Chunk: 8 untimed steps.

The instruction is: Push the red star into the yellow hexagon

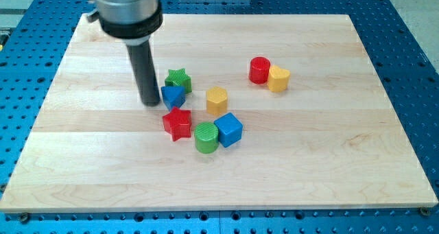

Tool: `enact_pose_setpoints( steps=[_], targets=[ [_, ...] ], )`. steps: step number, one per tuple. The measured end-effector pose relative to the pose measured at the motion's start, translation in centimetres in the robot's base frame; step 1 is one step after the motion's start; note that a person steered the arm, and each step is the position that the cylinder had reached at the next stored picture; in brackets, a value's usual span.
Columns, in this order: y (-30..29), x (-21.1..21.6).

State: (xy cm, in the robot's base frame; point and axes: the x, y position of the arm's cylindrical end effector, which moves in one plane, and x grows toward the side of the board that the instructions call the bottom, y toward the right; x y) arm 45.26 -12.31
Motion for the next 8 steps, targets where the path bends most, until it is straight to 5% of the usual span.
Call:
enact_pose_setpoints(
  steps=[3, 8],
  targets=[
    [0.5, 6.8],
    [10.7, 4.2]
  ],
)
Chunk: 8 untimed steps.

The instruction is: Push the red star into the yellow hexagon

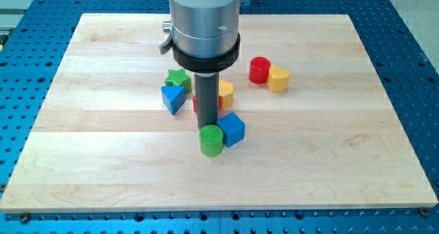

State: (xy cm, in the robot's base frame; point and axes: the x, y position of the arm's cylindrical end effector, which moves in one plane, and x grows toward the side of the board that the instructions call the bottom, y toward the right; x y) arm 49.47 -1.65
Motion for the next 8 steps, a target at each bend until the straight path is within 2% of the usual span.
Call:
enact_pose_setpoints(
  steps=[3, 5, 8],
  targets=[
    [0.1, -1.6],
    [-3.4, -1.6],
    [7.7, -7.0]
  ],
)
